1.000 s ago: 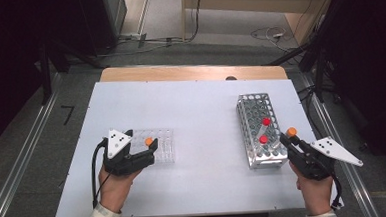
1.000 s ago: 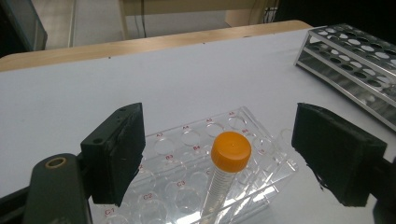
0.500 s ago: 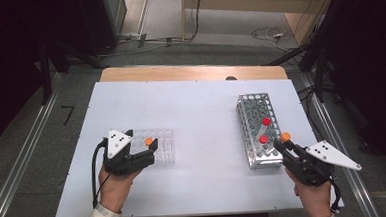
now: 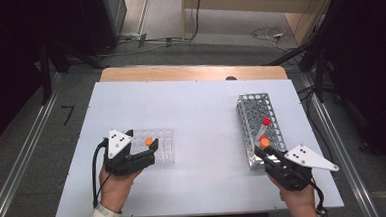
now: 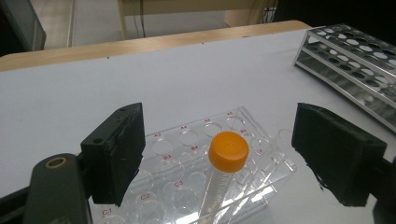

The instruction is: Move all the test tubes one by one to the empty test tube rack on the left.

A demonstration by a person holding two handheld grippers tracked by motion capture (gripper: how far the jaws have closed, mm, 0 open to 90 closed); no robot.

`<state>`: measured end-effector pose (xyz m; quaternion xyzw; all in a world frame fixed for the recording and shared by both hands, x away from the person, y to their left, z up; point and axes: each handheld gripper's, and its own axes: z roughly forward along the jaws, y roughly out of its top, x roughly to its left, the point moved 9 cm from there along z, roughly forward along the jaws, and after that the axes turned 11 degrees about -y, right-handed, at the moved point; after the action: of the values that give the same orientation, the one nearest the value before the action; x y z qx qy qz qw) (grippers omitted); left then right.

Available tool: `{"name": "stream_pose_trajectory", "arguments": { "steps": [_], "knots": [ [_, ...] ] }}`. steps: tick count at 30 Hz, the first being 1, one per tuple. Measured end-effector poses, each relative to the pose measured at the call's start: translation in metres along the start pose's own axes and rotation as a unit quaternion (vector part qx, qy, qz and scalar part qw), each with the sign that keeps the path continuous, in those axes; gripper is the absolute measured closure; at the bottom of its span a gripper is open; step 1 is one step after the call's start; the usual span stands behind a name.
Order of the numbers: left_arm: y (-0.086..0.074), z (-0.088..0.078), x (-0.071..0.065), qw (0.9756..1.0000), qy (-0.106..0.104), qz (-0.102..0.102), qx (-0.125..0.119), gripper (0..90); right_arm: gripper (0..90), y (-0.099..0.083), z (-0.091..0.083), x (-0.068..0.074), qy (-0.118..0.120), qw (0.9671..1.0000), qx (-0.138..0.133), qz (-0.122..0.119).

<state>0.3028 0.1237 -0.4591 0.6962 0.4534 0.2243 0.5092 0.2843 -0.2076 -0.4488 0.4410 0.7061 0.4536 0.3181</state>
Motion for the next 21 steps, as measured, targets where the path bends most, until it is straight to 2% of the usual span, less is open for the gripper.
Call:
{"name": "stream_pose_trajectory", "arguments": {
  "steps": [10, 21],
  "knots": [
    [0.0, 0.0, -0.001, 1.0, -0.002, 0.0, -0.002, 17.9, 71.1, -0.001, 0.021, 0.044, 0.047, 0.9986, 0.012, -0.022],
    [0.001, -0.001, -0.008, 0.9999, -0.012, 0.003, -0.003, 18.0, 71.0, -0.004, 0.045, 0.092, 0.089, 0.9943, 0.025, -0.053]
  ]
}}
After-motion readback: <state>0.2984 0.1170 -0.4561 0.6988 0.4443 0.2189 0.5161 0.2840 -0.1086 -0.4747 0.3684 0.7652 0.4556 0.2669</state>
